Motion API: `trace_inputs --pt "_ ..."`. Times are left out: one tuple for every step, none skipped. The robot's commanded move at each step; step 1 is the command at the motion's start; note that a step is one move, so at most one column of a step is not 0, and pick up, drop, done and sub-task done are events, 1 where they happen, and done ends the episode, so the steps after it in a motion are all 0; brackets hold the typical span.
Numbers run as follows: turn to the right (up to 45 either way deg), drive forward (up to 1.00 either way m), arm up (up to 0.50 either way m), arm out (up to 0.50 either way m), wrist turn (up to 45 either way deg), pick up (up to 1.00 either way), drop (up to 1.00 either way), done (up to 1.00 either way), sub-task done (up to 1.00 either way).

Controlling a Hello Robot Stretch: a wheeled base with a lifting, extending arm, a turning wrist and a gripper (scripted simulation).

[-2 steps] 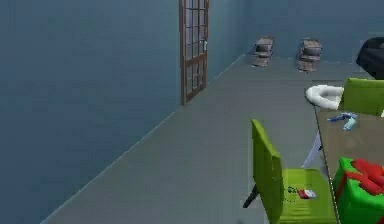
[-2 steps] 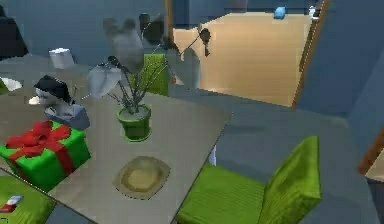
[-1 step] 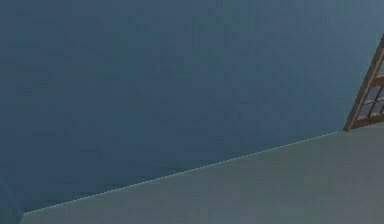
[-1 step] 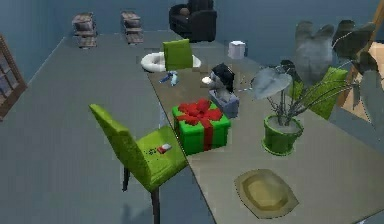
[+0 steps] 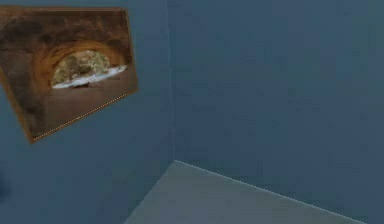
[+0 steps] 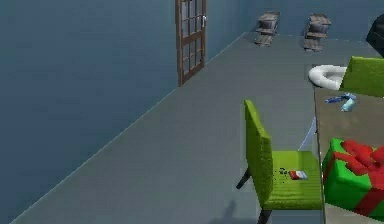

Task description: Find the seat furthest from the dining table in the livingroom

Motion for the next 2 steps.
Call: trace_inputs --pt "-9.0 0.0 0.0 0.0 0.0 0.0 0.0 0.0 0.0" --pt "0.0 0.15 0.0 0.0 0.0 0.0 0.0 0.0 0.0"
